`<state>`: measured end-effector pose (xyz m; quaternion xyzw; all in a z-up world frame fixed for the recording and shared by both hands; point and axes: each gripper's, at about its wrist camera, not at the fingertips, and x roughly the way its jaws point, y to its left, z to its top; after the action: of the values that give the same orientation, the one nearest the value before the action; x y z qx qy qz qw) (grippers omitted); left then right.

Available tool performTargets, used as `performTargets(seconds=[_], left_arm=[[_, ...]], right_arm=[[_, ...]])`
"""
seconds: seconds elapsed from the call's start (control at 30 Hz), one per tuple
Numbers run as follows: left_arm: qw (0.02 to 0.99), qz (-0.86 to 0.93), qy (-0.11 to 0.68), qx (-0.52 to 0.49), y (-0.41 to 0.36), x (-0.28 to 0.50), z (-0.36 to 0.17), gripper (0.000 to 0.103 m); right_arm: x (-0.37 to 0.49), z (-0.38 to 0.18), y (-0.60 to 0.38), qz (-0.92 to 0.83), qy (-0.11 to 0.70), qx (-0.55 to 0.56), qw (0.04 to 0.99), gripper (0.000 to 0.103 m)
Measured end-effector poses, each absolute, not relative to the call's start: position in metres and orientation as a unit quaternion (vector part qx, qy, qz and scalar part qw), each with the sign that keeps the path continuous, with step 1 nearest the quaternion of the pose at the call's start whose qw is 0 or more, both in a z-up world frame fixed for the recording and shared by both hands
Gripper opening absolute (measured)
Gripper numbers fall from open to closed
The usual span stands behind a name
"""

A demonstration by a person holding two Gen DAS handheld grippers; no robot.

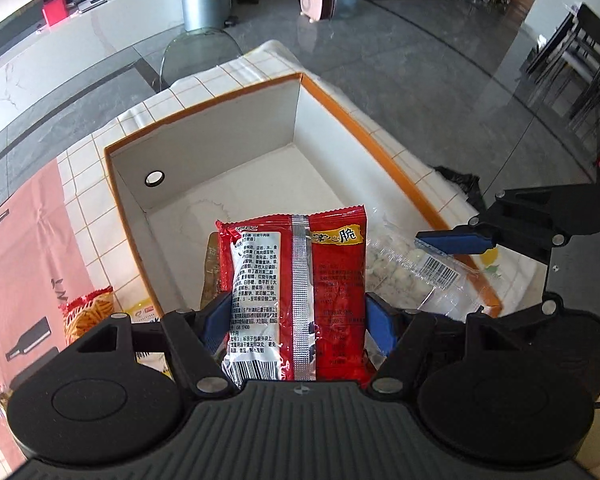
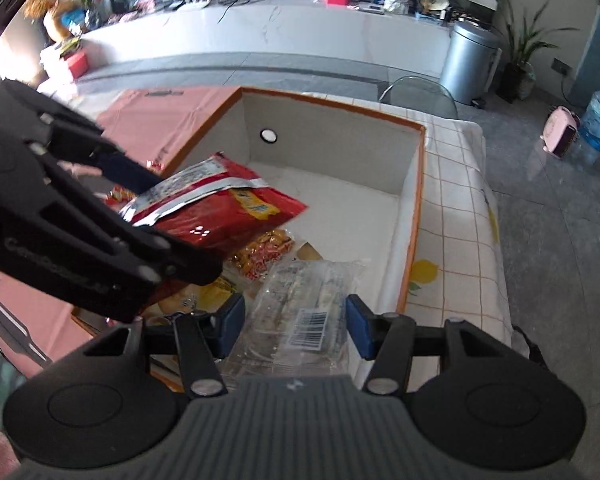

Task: Organize snacks
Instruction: 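Carry the red bag and egg pack into the orange box and release both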

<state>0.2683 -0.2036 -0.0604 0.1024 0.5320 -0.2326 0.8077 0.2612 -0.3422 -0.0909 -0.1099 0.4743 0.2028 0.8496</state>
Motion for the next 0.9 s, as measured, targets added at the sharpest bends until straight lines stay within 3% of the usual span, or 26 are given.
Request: performTargets(seconds=[0.57, 0.9], left_arm=[[0.768, -0.203, 0.578, 0.186, -0.228, 0.302, -0.109, 0.08], [0.764, -0.195, 0.584, 0.193, -0.227, 0.303, -0.112, 0.084]], right_arm=[[0.294, -0.135, -0.312, 0.22, 0.507, -0.186, 0.812, 0.054], [0.293, -0.143, -0.3, 0.217, 0.511, -0.218, 0.802, 0.056]])
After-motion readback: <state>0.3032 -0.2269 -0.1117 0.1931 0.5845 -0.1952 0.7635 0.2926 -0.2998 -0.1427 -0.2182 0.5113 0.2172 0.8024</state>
